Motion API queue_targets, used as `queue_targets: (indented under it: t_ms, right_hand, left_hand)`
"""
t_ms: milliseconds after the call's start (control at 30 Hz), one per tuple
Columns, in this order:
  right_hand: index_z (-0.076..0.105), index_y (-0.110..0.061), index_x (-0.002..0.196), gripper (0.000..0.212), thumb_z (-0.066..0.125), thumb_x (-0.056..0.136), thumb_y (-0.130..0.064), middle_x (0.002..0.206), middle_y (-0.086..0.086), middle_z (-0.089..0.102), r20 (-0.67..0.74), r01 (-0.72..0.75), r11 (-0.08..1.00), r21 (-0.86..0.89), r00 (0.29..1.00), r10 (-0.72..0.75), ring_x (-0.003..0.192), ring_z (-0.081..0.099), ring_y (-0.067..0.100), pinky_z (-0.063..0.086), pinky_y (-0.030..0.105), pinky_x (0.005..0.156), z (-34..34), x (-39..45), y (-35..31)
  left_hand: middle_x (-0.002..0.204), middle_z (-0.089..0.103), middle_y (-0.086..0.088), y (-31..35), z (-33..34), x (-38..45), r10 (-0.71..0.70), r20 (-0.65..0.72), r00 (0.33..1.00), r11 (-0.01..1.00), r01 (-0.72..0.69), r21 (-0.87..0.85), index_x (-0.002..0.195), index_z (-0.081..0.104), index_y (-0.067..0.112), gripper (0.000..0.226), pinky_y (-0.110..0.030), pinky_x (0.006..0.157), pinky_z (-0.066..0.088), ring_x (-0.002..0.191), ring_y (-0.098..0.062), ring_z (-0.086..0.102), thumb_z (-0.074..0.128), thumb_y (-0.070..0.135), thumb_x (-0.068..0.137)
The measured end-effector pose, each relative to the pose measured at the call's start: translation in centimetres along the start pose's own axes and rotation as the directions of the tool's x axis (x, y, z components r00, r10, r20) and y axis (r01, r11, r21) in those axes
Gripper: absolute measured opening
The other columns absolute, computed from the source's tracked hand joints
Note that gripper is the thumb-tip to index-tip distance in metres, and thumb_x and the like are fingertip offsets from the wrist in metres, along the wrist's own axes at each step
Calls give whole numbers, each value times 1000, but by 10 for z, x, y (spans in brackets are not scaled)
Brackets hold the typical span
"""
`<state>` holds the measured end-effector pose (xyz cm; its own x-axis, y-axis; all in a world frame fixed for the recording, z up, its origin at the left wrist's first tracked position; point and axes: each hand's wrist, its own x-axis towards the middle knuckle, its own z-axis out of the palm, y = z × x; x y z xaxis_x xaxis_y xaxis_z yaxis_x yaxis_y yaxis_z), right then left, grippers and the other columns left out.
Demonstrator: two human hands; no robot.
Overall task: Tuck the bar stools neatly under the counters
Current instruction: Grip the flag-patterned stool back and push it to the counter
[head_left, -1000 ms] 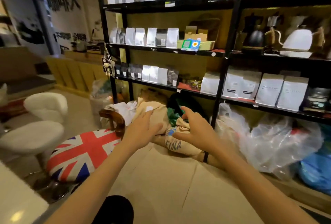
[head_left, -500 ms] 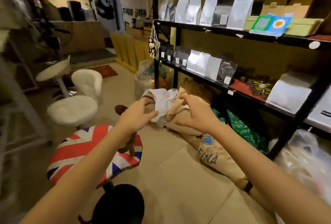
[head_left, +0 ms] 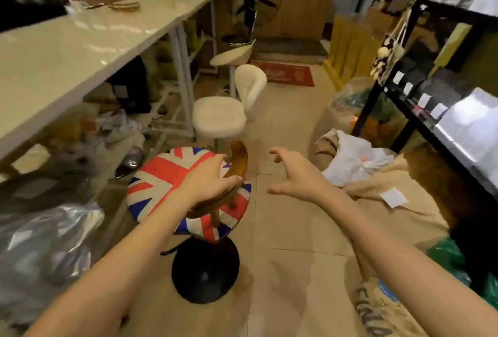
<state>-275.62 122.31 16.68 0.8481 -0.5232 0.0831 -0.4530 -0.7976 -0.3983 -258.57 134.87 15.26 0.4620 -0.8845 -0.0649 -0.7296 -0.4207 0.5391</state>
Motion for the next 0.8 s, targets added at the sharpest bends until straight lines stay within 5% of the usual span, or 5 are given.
queue_targets:
  t_ms: [367, 500, 800]
  right_hand:
    - [37, -16, 137, 97, 82, 55, -41, 136, 6, 46, 202, 377, 926, 5, 907, -370, 126, 36, 24, 36, 38, 102, 51, 121, 42]
    - [37, -14, 137, 95, 80, 58, -44, 139, 4, 43, 298, 551, 831, -79, 809, -507, 129, 32, 22, 28, 32, 103, 66, 151, 52]
    - [43, -19, 132, 83, 76, 61, -47, 131, 1, 50, 568, 795, 595, -120, 546, -616, 126, 39, 22, 13, 41, 112, 97, 192, 47]
  left_hand:
    - [139, 47, -5, -38, 47, 42, -254, -75, 964, 966, 257, 27, 140, 35, 15, 86, -37, 98, 43, 123, -21, 47, 61, 64, 74]
    - [134, 52, -4, -41, 59, 57, -312, -50, 949, 950, 313, 16, 137, 38, 17, 87, -36, 91, 47, 116, -20, 52, 62, 67, 71]
    - [106, 65, 4, -51, 79, 58, -393, -127, 911, 907, 407, 106, 117, 53, 23, 76, -31, 73, 52, 88, -13, 60, 54, 77, 64]
